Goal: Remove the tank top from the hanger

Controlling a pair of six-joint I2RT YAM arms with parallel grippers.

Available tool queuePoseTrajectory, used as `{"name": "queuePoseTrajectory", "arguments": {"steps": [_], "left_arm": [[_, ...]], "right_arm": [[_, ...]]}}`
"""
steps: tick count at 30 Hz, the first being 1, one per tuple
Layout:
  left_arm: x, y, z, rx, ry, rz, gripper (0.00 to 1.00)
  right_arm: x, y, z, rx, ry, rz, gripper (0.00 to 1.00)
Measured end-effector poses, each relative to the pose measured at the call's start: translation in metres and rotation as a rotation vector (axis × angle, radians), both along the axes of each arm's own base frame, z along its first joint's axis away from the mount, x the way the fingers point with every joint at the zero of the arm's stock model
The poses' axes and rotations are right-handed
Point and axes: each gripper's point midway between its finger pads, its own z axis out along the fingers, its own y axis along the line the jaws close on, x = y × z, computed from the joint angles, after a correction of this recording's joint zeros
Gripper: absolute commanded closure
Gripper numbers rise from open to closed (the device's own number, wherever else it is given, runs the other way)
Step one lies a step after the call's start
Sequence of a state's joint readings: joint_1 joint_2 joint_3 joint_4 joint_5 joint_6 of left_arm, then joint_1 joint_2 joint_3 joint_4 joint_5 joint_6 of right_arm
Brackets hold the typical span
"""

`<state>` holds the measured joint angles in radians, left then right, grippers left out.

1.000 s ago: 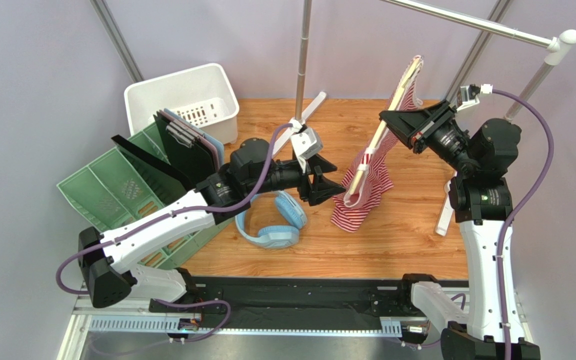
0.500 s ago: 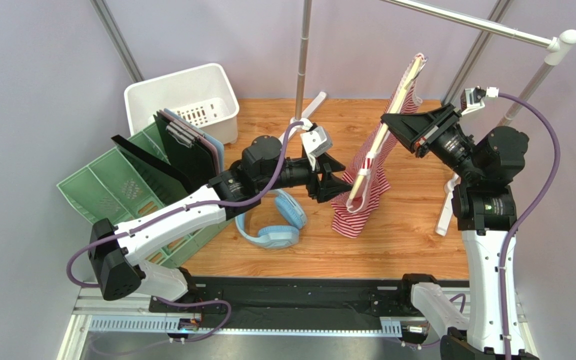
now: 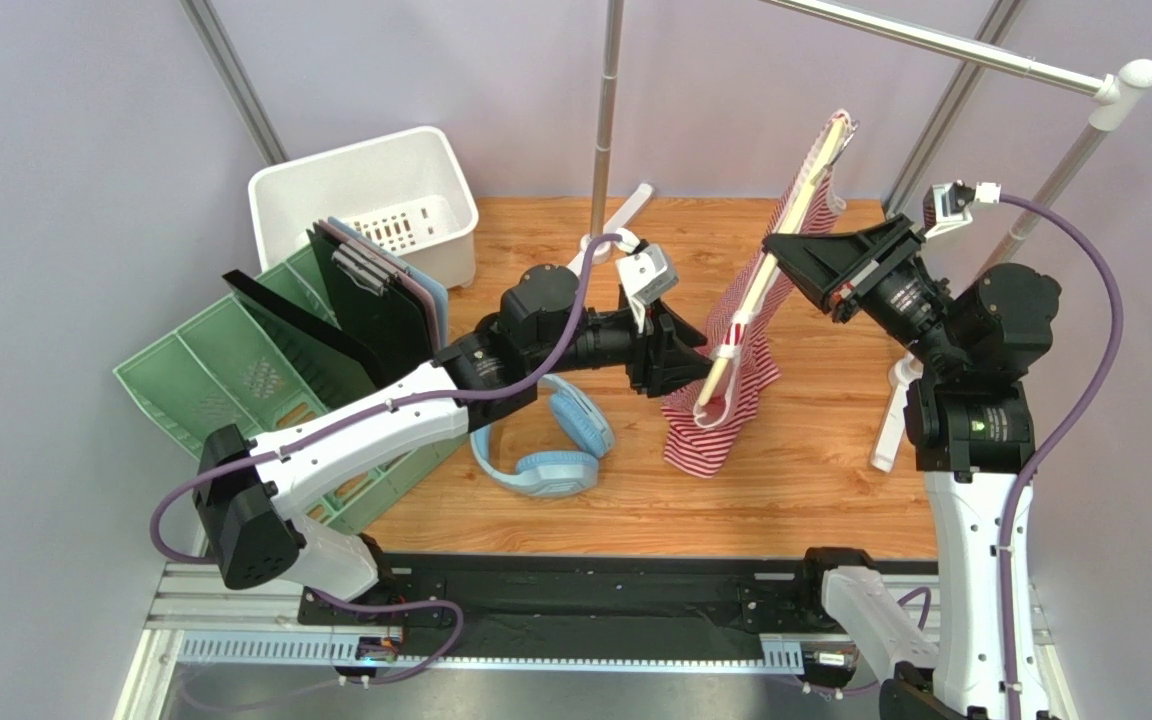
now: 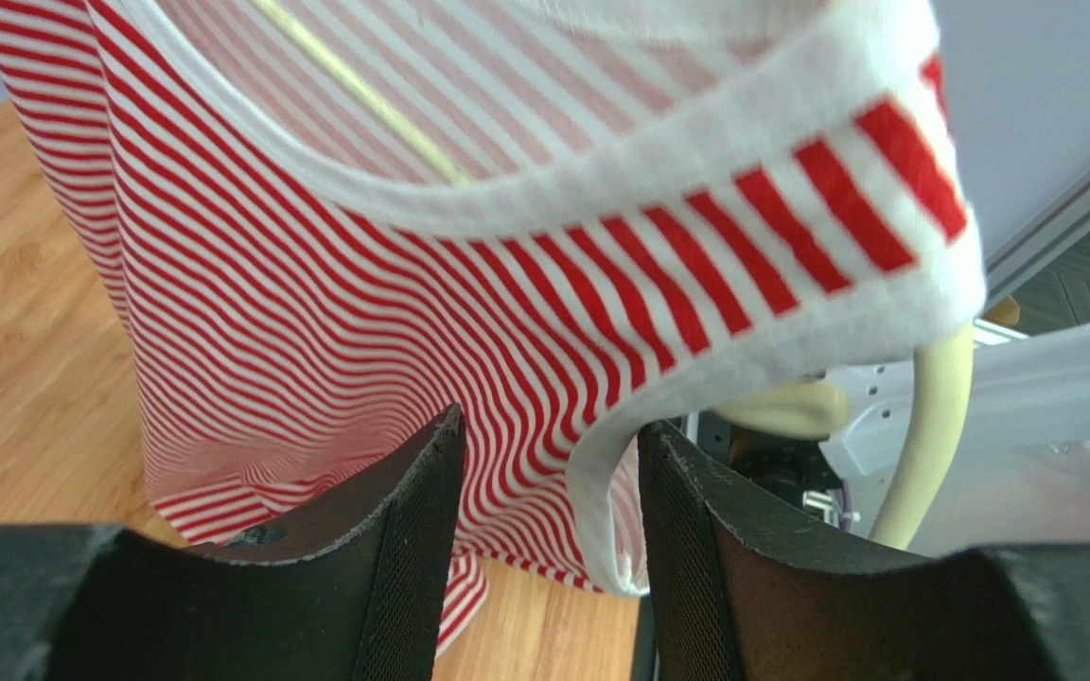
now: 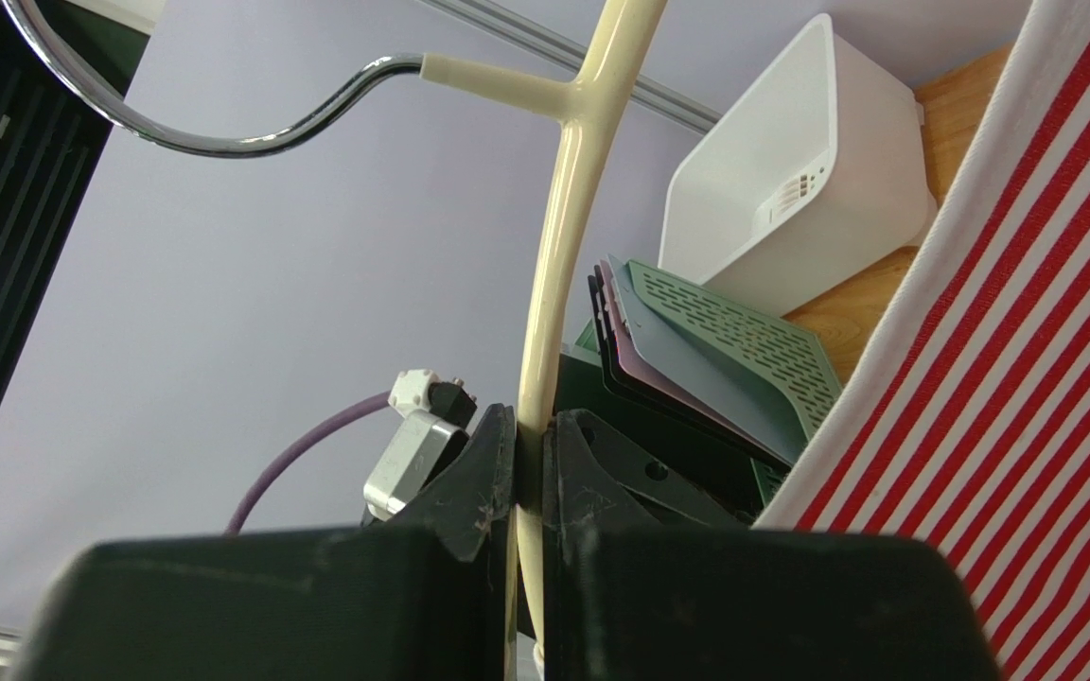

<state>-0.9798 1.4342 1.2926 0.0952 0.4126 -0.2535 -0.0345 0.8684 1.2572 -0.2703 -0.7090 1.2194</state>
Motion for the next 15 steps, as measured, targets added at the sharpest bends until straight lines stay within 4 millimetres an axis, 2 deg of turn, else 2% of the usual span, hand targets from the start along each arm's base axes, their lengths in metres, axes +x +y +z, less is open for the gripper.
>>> {"name": "queuePoseTrajectory", "arguments": {"steps": [4, 5, 7, 8, 10, 11, 14, 15], "left_arm": [[0.003, -0.005, 0.011, -0.022, 0.007, 0.004, 0.46], [0.003, -0.005, 0.011, -0.024, 0.014, 0.003, 0.52], [0.001, -0.005, 0.011, -0.024, 0.025, -0.003, 0.56], [0.001, -0.006, 0.010, -0.024, 0.029, -0.007, 0.66], [-0.001, -0.006, 0.010, -0.023, 0.036, -0.013, 0.77], [-0.001, -0.006, 0.010, -0.024, 0.039, -0.015, 0.88], [-0.003, -0.006, 0.009, -0.021, 0.047, -0.022, 1.00], [-0.003, -0.006, 0.009, -0.021, 0.049, -0.023, 1.00]], "right_arm": [[-0.007, 0.000, 0.000, 0.002, -0.009, 0.000, 1.00], [-0.009, 0.000, 0.000, 0.002, -0.012, 0.000, 1.00], [-0.011, 0.000, 0.000, 0.002, -0.015, 0.000, 1.00], [-0.012, 0.000, 0.000, 0.002, -0.016, 0.000, 1.00], [-0.013, 0.000, -0.003, 0.002, -0.014, 0.000, 1.00], [-0.013, 0.000, -0.004, 0.002, -0.011, 0.000, 1.00], [-0.012, 0.000, -0.006, 0.000, -0.006, -0.004, 1.00], [-0.011, 0.000, -0.007, -0.003, -0.005, -0.008, 1.00]]}}
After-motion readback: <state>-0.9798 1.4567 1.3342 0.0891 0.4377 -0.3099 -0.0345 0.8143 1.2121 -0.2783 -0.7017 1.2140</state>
